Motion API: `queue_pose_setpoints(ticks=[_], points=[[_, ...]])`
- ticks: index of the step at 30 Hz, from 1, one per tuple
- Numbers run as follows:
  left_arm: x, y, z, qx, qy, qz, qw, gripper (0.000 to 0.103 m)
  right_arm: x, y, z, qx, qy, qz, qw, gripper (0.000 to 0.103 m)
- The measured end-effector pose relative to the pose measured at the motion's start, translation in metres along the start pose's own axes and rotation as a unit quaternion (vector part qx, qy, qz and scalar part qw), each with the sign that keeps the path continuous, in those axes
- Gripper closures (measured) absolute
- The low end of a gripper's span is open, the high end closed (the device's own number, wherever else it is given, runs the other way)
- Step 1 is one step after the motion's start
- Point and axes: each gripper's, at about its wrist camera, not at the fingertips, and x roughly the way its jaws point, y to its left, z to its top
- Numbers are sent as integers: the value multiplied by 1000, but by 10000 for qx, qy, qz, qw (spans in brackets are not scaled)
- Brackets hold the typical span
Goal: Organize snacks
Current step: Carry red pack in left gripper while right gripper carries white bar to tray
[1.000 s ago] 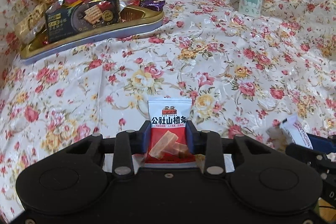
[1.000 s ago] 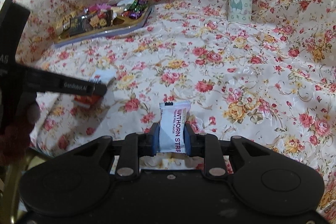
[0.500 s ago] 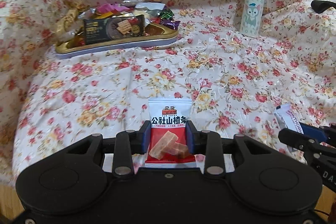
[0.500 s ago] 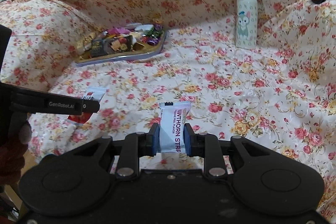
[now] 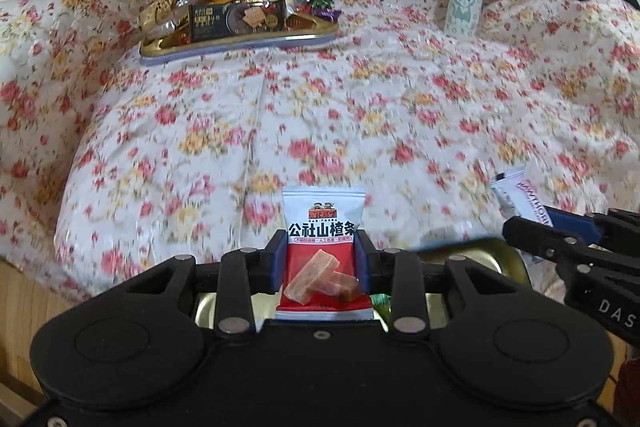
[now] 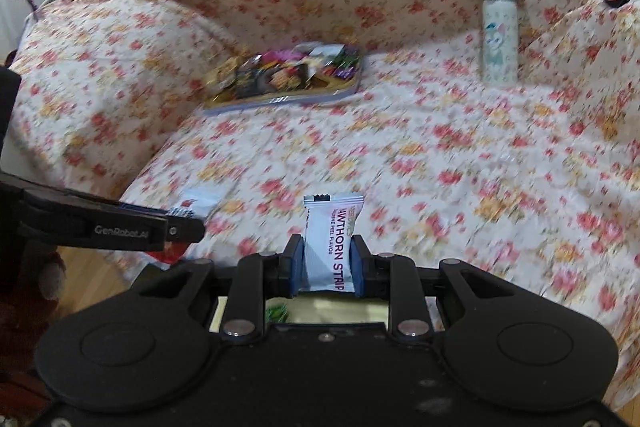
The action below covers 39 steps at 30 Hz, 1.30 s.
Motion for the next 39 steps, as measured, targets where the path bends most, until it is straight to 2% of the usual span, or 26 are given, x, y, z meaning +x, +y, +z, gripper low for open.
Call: queue_pose_setpoints(ticks=[5, 9, 15, 21, 35, 39], points=[[-8, -7, -21, -12, 117, 10, 9999, 60, -13, 8, -15, -185, 81, 119, 9997, 77], [-8, -13, -37, 34, 370, 9, 9993, 60, -16, 11, -25, -204, 279, 252, 9991, 77], [-5, -12, -50, -43, 596, 27, 9982, 60, -17, 8, -32, -167, 488, 264, 9983, 77], [4, -5, -48, -121, 705, 111, 9974, 60, -7, 1, -29, -87, 616, 134, 9980, 77], [42, 17, -35, -448, 1196, -55, 9918, 60, 24, -14, -29, 198, 948, -69, 9953, 77], [45, 16, -35, -427, 1210, -22, 9917, 57, 30, -15, -30, 228, 1027, -74, 9944, 77]])
